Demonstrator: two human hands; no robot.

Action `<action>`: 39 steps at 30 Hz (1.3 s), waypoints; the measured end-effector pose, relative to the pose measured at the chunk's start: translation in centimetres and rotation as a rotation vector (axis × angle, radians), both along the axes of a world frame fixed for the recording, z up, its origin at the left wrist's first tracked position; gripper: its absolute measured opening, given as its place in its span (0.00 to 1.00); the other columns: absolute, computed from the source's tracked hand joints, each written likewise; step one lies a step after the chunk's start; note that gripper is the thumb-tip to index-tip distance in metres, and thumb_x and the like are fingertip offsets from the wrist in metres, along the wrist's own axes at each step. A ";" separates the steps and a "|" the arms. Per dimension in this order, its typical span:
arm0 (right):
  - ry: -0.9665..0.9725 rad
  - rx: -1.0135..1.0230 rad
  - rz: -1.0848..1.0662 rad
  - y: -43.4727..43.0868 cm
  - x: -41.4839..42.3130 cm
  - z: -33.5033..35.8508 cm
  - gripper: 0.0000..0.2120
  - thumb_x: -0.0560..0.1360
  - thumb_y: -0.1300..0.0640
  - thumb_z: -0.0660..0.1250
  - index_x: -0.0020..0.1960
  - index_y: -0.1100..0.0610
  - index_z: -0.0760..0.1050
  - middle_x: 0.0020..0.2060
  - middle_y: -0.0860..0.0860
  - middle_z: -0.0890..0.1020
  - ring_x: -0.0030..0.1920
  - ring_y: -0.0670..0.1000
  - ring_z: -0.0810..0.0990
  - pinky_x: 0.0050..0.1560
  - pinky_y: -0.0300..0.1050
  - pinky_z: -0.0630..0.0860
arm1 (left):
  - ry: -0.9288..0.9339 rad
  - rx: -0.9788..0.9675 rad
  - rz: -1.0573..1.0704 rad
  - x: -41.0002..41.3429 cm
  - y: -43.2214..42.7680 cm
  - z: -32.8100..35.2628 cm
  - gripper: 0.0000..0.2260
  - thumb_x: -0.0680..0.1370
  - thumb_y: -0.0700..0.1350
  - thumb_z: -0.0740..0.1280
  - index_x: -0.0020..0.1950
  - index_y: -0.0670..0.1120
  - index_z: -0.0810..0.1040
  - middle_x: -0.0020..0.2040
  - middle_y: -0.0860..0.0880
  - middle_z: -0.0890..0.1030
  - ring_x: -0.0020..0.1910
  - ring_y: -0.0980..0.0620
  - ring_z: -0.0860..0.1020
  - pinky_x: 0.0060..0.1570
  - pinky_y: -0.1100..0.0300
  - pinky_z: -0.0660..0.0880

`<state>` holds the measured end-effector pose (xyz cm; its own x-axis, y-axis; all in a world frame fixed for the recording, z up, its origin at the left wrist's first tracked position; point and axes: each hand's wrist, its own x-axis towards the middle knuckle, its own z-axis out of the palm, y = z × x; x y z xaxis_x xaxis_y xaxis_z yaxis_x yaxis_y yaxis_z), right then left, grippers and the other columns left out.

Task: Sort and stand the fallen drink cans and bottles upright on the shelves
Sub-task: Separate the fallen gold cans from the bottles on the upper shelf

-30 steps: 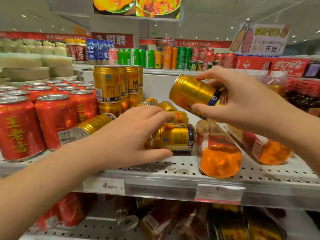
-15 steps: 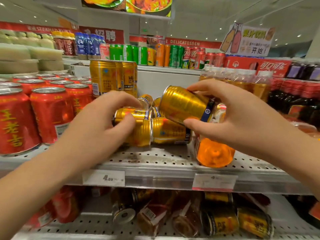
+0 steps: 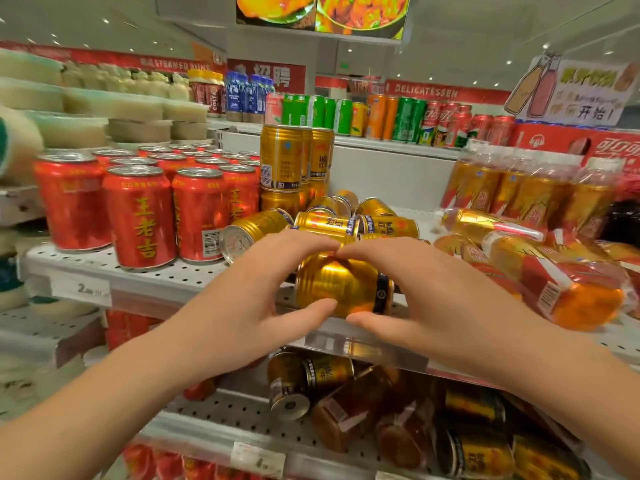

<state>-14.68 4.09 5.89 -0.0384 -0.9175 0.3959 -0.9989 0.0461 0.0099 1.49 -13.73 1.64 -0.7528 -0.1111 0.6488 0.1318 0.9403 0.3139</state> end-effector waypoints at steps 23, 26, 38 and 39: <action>-0.078 -0.185 -0.609 5.9 -5.1 -2.5 0.30 0.74 0.32 0.64 0.72 0.40 0.62 0.69 0.46 0.70 0.66 0.51 0.73 0.54 0.47 0.77 | 0.012 -0.097 0.150 -2.7 2.4 -1.4 0.29 0.76 0.64 0.69 0.74 0.55 0.71 0.69 0.61 0.73 0.70 0.60 0.70 0.70 0.63 0.66; -0.129 -0.194 -0.571 6.2 -5.6 -2.4 0.28 0.75 0.38 0.68 0.71 0.42 0.65 0.67 0.43 0.72 0.65 0.48 0.72 0.54 0.43 0.74 | 0.029 -0.054 0.115 -3.5 3.1 -1.6 0.29 0.77 0.64 0.69 0.75 0.54 0.71 0.70 0.60 0.73 0.71 0.59 0.70 0.70 0.65 0.66; 0.116 -0.048 -0.593 7.3 -6.3 -2.3 0.29 0.74 0.38 0.66 0.72 0.44 0.68 0.70 0.46 0.71 0.73 0.50 0.65 0.78 0.51 0.48 | 0.037 -0.131 0.111 -6.2 4.5 -1.8 0.29 0.79 0.62 0.66 0.77 0.51 0.69 0.73 0.58 0.72 0.74 0.59 0.66 0.78 0.52 0.57; 0.114 -0.044 -0.592 7.4 -6.3 -2.4 0.30 0.74 0.36 0.64 0.73 0.43 0.67 0.71 0.47 0.70 0.74 0.50 0.64 0.78 0.52 0.48 | 0.038 -0.129 0.106 -6.2 4.4 -1.9 0.30 0.79 0.62 0.65 0.78 0.50 0.67 0.75 0.57 0.70 0.76 0.59 0.64 0.79 0.52 0.55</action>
<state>-21.00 11.51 3.48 -0.4924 -0.7362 0.4643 -0.7963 0.5964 0.1012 -4.71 -9.35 -0.23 -0.7157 -0.1024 0.6909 0.0392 0.9818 0.1861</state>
